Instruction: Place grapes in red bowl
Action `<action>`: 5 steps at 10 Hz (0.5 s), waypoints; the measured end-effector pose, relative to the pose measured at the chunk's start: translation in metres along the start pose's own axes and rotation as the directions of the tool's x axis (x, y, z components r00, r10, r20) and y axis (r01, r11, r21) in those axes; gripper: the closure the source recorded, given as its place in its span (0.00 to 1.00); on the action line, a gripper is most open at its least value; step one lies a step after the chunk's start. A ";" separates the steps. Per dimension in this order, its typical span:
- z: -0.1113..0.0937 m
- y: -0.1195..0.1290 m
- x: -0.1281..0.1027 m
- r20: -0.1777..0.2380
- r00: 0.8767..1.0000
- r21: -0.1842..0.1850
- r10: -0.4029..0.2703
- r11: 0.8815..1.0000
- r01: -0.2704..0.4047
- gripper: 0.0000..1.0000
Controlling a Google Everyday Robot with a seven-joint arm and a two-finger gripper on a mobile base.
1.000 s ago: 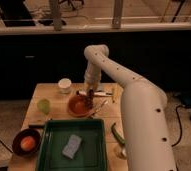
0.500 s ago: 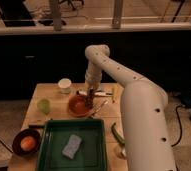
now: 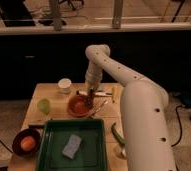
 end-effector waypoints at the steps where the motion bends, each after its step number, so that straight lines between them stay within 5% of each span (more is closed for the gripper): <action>1: 0.000 0.000 0.000 0.001 1.000 0.001 0.000 1.000 0.000 0.20; 5: -0.001 0.000 -0.002 0.004 1.000 0.005 -0.002 1.000 0.002 0.20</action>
